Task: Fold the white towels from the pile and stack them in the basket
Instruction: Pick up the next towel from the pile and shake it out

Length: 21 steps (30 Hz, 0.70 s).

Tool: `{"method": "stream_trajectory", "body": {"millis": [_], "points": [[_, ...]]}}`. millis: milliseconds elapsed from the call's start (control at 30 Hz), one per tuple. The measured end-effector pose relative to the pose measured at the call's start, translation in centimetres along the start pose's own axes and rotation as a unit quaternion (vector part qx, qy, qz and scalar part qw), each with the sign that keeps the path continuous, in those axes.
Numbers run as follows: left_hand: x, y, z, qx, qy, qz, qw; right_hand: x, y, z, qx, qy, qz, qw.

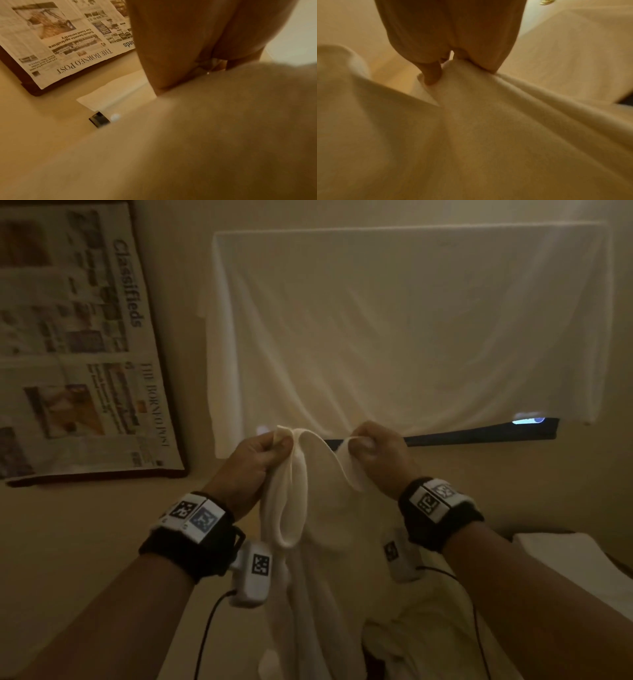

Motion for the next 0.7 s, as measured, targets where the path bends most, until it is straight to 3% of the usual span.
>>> {"method": "stream_trajectory", "body": {"millis": [133,233,567,700], "points": [[-0.6,-2.2,1.6,-0.005,0.021,0.047,0.999,10.2,4.0,0.8,-0.009,-0.12,-0.038,0.992],[-0.5,-2.5,2.9,0.029,0.011,0.052,0.998,13.2,6.0,1.7,-0.013,-0.151,-0.013,0.988],[-3.3,-3.6,6.7,-0.001,0.051,-0.054,0.997,10.5,7.4,10.2,0.013,-0.001,0.028,1.0],[-4.3,-4.7,7.5,-0.006,0.044,-0.033,0.998,6.0,6.6,14.2,0.034,0.161,0.146,0.976]]}}
Point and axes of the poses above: each hand's wrist, its own z-axis away from the middle knuckle, its own y-axis out of the palm, x = y × z, the point moved 6 cm from there along -z, towards the middle knuckle, and after that the axes turned 11 degrees about -z, right-handed, at the moved point
